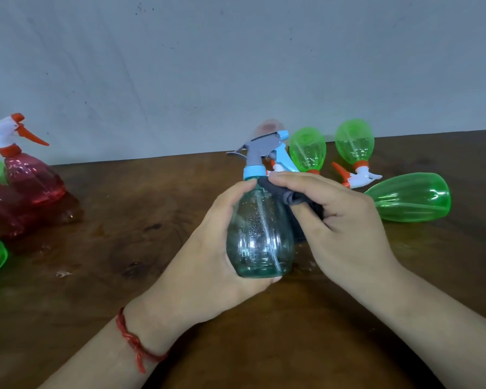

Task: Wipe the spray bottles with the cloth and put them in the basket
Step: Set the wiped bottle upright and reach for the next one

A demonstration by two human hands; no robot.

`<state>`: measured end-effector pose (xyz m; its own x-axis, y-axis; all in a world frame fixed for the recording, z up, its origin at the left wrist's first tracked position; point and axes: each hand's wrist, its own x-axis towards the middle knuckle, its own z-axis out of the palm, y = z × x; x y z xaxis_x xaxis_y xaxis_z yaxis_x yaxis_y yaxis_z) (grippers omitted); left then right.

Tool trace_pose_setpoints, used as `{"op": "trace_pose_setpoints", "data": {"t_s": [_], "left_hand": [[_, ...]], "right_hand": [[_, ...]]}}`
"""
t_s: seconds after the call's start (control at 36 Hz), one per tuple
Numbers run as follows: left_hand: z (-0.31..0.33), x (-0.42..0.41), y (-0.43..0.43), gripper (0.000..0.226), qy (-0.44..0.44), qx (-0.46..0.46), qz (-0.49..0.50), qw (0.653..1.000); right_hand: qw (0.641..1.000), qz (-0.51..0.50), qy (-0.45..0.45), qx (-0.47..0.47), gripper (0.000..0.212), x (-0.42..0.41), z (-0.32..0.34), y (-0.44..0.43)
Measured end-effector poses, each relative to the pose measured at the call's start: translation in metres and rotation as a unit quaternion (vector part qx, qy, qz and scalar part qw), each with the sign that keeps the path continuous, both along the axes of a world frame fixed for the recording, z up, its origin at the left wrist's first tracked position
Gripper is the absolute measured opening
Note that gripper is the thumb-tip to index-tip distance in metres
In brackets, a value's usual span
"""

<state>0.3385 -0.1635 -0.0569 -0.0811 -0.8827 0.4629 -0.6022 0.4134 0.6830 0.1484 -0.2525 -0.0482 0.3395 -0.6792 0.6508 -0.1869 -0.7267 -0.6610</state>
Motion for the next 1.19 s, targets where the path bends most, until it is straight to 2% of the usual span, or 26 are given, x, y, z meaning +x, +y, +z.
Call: {"op": "trace_pose_setpoints", "data": {"t_s": [0.08, 0.25, 0.39, 0.78, 0.89, 1.06, 1.19], "left_hand": [[-0.003, 0.001, -0.002, 0.117, -0.006, -0.012, -0.004, 1.000], [-0.006, 0.002, -0.006, 0.112, -0.034, -0.052, 0.012, 0.998], [-0.007, 0.002, -0.005, 0.115, -0.010, -0.031, 0.029, 0.999], [-0.002, 0.011, -0.007, 0.115, 0.127, -0.001, 0.133, 0.983], [-0.001, 0.013, -0.009, 0.113, 0.175, 0.006, 0.136, 0.975], [-0.001, 0.011, -0.007, 0.112, 0.157, 0.007, 0.126, 0.979], [-0.006, 0.011, -0.005, 0.117, 0.062, 0.010, 0.092, 0.994]], "right_hand": [[1.000, -0.008, 0.000, -0.004, 0.042, 0.000, 0.001, 0.000], [0.994, 0.004, 0.062, -0.091, 0.050, -0.004, 0.001, -0.002], [0.984, -0.016, 0.099, -0.149, 0.048, -0.008, 0.002, -0.001], [0.960, 0.024, 0.174, -0.216, 0.038, -0.002, 0.001, 0.007], [0.955, 0.023, 0.194, -0.224, 0.044, -0.001, 0.000, 0.008], [0.959, 0.011, 0.181, -0.219, 0.048, 0.000, -0.003, 0.007], [0.972, -0.020, 0.158, -0.173, 0.052, -0.002, -0.006, 0.001]]}}
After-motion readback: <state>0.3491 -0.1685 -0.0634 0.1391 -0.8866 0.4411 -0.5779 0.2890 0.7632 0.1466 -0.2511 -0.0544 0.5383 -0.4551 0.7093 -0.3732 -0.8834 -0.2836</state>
